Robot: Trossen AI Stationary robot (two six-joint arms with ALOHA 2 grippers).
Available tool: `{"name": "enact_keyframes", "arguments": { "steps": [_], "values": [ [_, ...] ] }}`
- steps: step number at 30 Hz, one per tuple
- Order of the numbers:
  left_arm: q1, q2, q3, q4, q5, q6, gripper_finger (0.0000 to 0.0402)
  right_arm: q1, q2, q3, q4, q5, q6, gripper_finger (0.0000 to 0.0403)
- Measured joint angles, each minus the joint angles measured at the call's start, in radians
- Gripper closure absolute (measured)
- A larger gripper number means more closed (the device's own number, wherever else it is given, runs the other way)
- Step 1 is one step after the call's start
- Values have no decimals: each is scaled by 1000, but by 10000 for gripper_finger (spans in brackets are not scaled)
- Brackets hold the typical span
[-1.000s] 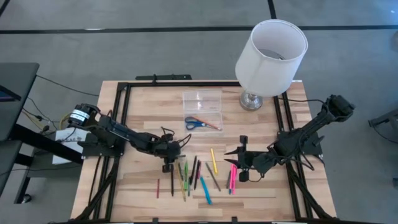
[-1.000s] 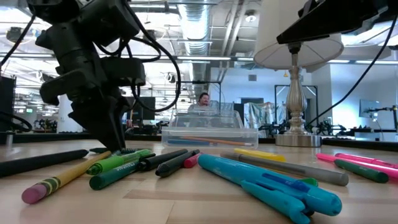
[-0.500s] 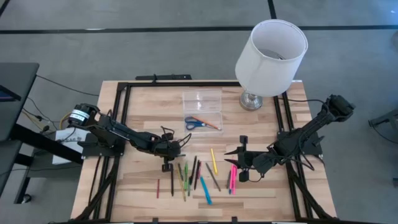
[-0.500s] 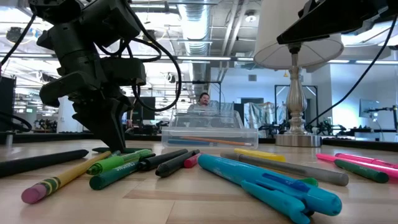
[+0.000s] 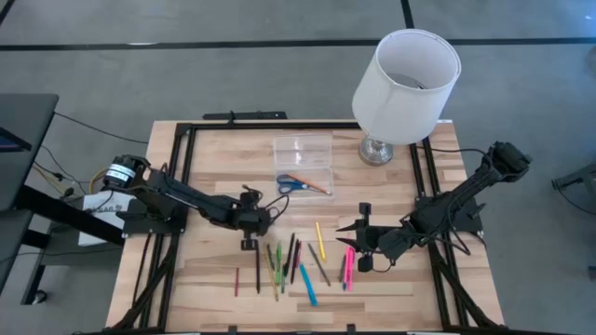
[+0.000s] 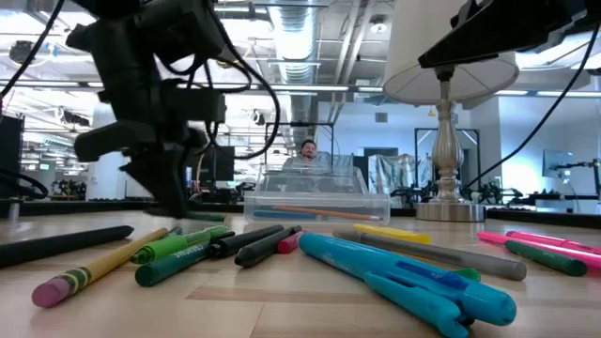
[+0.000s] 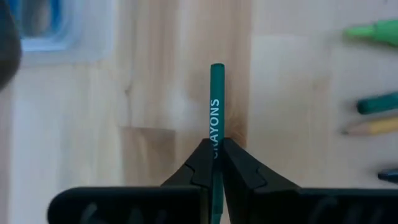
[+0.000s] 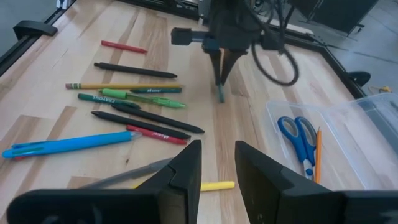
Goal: Pick & place school supplies into a supply box
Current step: Put the top green crayon into the supply box
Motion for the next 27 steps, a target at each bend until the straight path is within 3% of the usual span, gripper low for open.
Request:
{"name": "enact_keyframes", "arguments": {
  "steps": [12, 18, 27],
  "values": [
    [15, -1, 146, -24, -91, 128, 400, 0, 0, 0, -12, 0, 6, 312],
    [110, -2, 198, 12, -186, 217, 401, 0, 0, 0, -11, 0, 7, 312],
    [301, 23, 199, 188, -7, 287, 391, -1, 0, 0, -15, 0, 5, 312]
  ]
}}
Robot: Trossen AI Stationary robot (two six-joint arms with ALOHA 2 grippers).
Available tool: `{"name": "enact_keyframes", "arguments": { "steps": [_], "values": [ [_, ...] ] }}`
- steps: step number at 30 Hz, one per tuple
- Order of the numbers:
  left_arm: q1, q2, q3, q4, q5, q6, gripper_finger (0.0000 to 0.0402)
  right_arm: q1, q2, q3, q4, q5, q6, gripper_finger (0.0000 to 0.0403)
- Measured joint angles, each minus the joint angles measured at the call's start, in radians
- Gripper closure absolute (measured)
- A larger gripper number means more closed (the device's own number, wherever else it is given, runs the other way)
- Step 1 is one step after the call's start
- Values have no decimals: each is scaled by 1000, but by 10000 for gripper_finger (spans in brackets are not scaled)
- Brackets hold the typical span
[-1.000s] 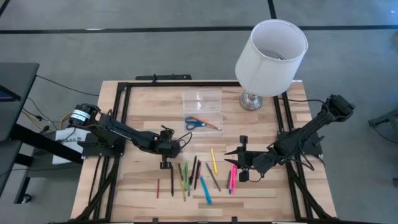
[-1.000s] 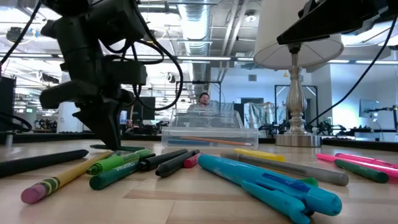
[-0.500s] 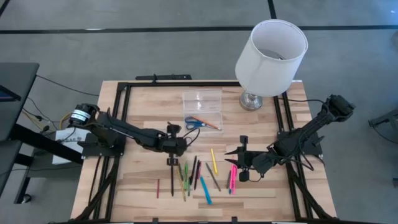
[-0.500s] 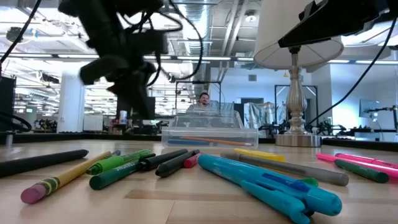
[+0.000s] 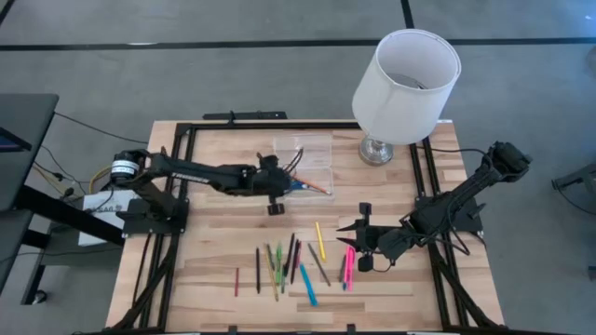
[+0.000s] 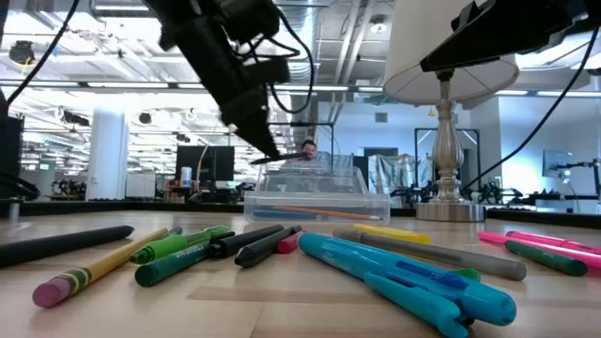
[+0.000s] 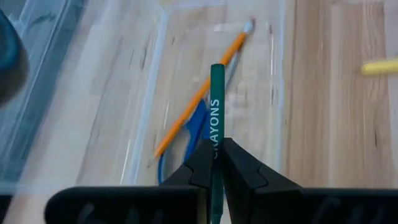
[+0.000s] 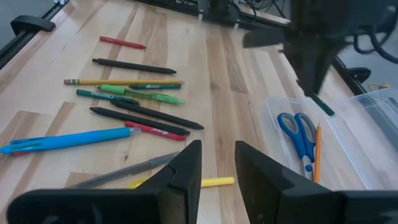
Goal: Pick & place school supplies into a supply box
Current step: Put the top green crayon into the supply box
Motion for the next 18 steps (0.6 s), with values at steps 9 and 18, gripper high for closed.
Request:
{"name": "enact_keyframes", "arguments": {
  "steps": [9, 18],
  "values": [
    [76, 96, 2, 113, 89, 37, 390, -23, 0, 1, -26, 0, 4, 312],
    [81, 103, 3, 110, 89, 49, 375, -33, 0, 1, -32, 0, 3, 312]
  ]
}}
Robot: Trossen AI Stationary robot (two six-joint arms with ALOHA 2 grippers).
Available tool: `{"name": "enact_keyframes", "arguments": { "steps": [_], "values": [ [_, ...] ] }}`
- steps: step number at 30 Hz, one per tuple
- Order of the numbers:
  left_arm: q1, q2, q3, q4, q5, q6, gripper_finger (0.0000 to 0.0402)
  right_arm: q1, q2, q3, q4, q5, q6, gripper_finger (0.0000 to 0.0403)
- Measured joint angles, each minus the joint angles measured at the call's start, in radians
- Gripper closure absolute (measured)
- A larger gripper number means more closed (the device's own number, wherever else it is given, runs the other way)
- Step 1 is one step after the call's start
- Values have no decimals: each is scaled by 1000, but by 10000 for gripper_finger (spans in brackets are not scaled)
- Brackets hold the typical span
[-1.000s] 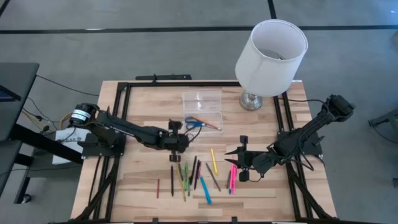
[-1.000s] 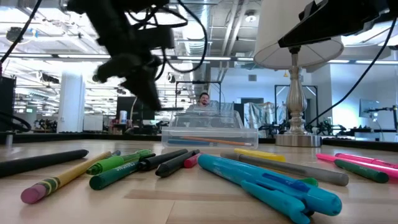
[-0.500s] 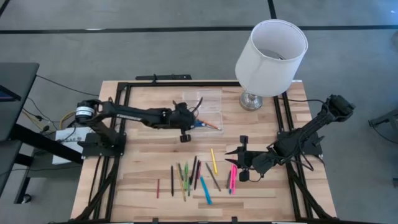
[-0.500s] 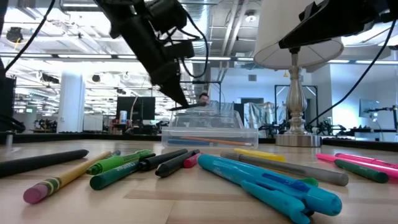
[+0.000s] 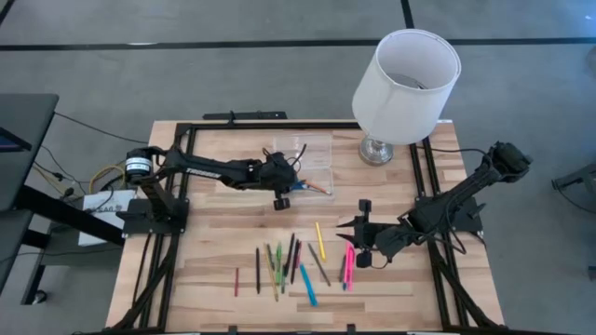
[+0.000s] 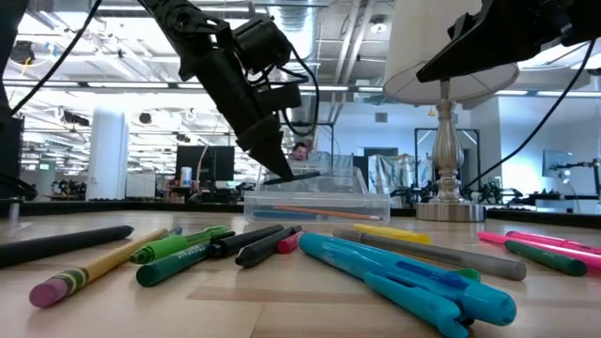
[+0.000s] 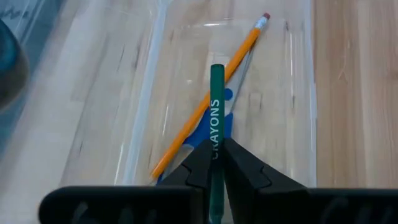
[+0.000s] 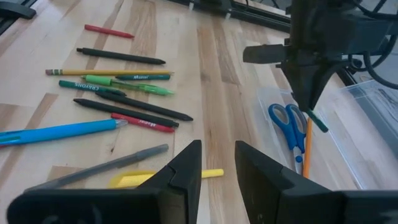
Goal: Pick & place school supplies into a supply box
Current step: Put the top green crayon into the supply box, then put the pink pen into the supply box
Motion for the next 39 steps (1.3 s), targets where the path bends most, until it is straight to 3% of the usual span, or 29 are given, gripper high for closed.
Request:
{"name": "enact_keyframes", "arguments": {
  "steps": [12, 18, 23, 27, 32, 39],
  "values": [
    [-2, 0, 0, 2, -28, 2, 269, -40, 0, -17, -10, -2, 53, 312],
    [-55, -42, -1, -66, -28, -1, 260, -67, 0, -50, -8, -2, 136, 312],
    [-162, -116, -11, -144, -66, -44, 263, -70, 0, -50, 14, -2, 167, 312],
    [-284, -172, -57, -215, -151, -133, 264, -44, 0, -50, 16, -2, 256, 312],
    [-470, -228, -145, -209, -330, -266, 264, 11, 0, -50, 16, -1, 393, 312],
    [-744, -265, -251, -62, -609, -402, 264, 122, 0, -50, 33, -22, 592, 312]
  ]
}}
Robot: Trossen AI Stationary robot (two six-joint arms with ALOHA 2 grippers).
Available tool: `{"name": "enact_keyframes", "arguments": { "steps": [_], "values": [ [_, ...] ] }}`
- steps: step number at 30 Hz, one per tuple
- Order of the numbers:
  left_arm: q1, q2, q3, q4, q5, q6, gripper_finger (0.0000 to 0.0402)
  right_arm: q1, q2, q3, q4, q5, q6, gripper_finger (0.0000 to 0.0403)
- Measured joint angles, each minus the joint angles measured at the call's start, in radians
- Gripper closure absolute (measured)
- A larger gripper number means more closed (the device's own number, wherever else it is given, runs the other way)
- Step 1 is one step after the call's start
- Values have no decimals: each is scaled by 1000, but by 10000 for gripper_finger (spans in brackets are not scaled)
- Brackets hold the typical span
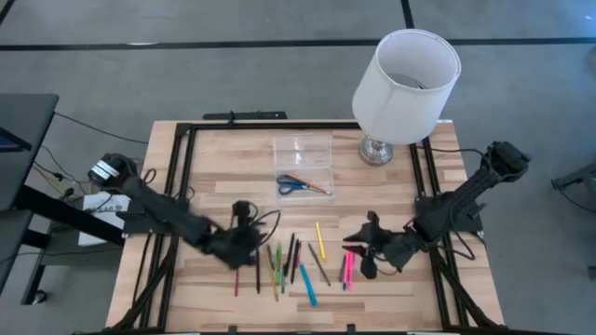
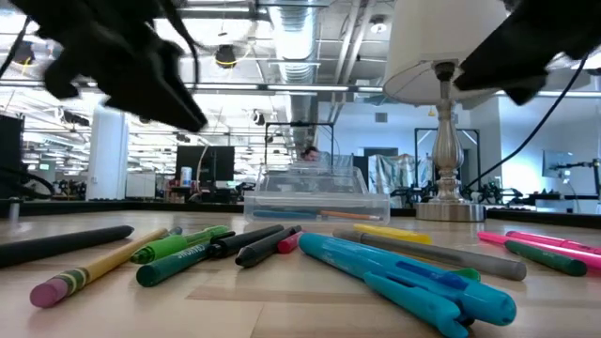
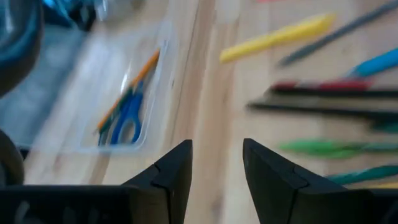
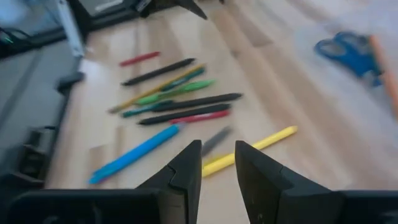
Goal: Pick & place school supplies into a supply box
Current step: Put the pink pen into the supply box
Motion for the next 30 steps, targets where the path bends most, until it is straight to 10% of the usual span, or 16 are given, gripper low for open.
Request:
{"name": "enact_keyframes", "arguments": {
  "steps": [10, 30],
  "values": [
    [-236, 0, -12, 164, -268, 128, 264, 106, 80, 31, 38, 80, 211, 312],
    [-226, 1, -12, 165, -299, 124, 265, 102, 402, 392, -587, -87, 843, 312]
  ]
}}
